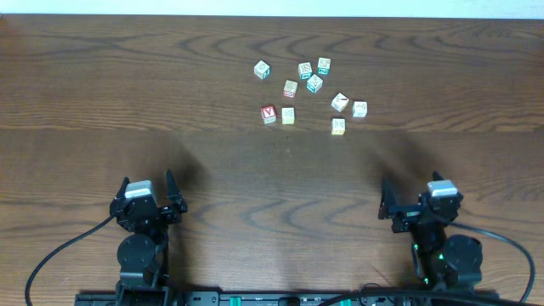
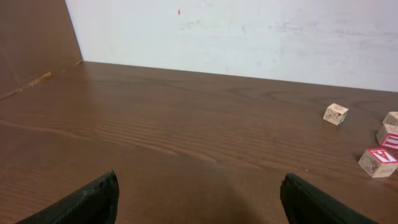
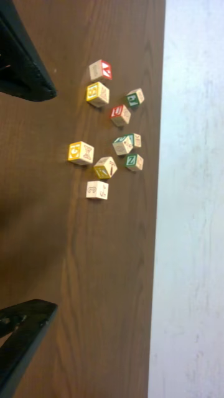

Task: Lift 5 blocks

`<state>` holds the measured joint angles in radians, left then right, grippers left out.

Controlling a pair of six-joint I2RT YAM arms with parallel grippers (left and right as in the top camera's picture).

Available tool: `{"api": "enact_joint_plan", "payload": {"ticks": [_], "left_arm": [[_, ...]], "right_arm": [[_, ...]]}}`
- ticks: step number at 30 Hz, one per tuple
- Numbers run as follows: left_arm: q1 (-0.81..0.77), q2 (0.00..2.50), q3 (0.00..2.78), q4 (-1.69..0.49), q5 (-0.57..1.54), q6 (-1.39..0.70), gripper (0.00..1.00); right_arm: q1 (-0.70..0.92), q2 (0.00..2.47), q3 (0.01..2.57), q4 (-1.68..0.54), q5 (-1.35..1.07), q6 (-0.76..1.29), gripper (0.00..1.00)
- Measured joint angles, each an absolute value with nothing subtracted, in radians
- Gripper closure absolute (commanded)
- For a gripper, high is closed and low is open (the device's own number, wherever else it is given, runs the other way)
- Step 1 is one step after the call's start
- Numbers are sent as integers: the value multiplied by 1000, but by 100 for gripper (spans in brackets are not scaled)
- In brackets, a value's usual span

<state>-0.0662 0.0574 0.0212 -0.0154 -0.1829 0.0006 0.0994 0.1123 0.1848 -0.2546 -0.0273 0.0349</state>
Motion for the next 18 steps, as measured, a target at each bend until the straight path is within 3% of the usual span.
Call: {"api": "enact_joint_plan", "payload": {"ticks": [6, 18], "left_arm": [[-66, 57, 21, -15, -183, 1, 17], [-66, 57, 21, -15, -183, 1, 16]], "right_arm": [[99, 361, 347, -297, -28, 38, 1], [99, 859, 816, -666, -77, 42, 1]]}}
